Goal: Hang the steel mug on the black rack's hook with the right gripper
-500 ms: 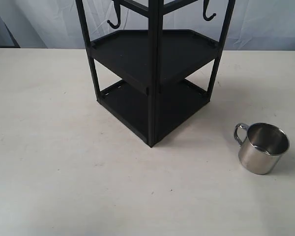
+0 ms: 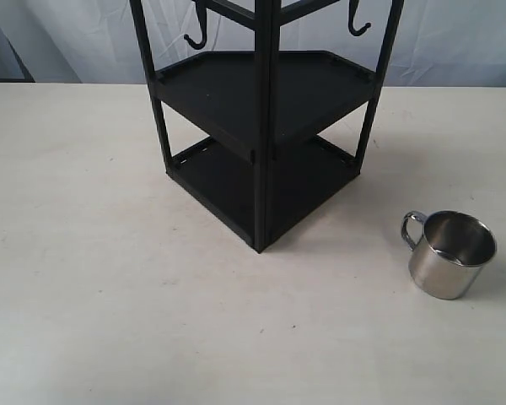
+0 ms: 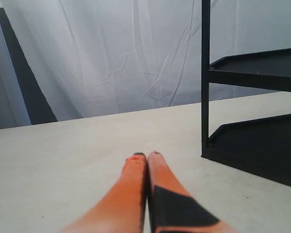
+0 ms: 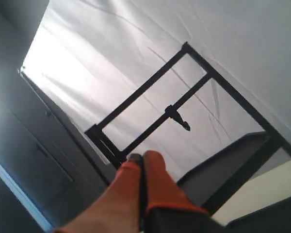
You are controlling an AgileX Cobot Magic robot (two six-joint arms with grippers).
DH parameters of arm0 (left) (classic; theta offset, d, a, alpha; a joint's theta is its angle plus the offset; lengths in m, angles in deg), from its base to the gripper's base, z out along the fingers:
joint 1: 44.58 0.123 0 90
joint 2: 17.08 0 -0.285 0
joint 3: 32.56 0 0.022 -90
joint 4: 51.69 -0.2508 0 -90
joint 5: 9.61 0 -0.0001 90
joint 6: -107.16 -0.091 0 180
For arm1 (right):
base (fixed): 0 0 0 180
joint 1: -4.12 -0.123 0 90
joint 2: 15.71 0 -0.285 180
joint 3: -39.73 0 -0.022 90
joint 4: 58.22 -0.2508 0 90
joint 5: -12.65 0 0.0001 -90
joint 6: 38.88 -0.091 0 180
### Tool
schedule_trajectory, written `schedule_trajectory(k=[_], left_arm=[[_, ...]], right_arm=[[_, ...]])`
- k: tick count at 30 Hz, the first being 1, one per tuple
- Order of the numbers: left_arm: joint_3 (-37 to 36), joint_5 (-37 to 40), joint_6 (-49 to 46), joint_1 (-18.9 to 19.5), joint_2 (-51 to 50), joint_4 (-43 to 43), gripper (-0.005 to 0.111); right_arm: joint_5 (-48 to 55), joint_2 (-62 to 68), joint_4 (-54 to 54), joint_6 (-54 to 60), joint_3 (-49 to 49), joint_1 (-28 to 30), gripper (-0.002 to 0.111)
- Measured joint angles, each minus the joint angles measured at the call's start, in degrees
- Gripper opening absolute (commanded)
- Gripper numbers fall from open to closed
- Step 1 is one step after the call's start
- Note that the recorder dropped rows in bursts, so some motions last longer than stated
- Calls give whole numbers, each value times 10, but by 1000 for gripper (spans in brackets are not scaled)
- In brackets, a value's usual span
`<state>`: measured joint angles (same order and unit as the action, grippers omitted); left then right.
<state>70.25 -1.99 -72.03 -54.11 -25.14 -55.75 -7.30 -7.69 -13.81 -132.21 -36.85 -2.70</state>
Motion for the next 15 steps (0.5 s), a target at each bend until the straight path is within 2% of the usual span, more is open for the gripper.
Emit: schedule_trajectory(k=[3, 8, 10, 15], left_arm=[[0, 0, 0, 0, 0, 0, 1], [0, 0, 0, 0, 0, 0, 1], [0, 0, 0, 0, 0, 0, 1], [0, 0, 0, 0, 0, 0, 1]], right_arm=[[66, 0, 99, 13, 42, 0, -1], [266, 64, 231, 44, 146, 0, -1], [317, 118, 256, 88, 183, 1, -1], [350, 296, 262, 197, 241, 2, -1]])
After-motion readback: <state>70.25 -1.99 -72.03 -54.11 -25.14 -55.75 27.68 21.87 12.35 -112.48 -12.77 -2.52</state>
